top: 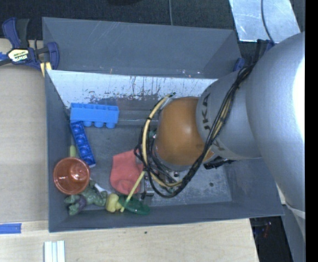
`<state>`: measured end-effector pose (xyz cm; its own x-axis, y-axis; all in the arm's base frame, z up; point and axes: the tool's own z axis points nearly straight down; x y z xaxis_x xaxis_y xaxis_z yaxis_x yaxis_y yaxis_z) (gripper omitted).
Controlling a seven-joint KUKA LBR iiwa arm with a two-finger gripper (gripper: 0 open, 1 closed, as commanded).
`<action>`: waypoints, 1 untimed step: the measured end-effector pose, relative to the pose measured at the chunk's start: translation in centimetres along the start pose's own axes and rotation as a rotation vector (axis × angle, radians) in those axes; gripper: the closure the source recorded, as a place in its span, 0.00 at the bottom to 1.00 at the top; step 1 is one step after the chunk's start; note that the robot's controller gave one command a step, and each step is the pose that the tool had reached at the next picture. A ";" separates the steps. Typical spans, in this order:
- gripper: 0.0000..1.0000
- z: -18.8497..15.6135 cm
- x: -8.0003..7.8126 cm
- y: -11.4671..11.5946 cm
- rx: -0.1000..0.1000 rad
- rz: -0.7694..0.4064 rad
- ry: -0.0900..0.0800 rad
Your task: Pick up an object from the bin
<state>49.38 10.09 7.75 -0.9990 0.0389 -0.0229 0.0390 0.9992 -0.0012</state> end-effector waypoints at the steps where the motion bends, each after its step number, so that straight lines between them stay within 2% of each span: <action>1: 1.00 -0.6 0.5 -0.1 0.000 -0.008 0.004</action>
Offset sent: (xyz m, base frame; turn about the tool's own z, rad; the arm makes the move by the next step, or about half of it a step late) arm 0.0000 0.0000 0.0000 0.0000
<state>48.91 9.97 8.33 -0.9994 0.0305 -0.0190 0.0306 0.9995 -0.0018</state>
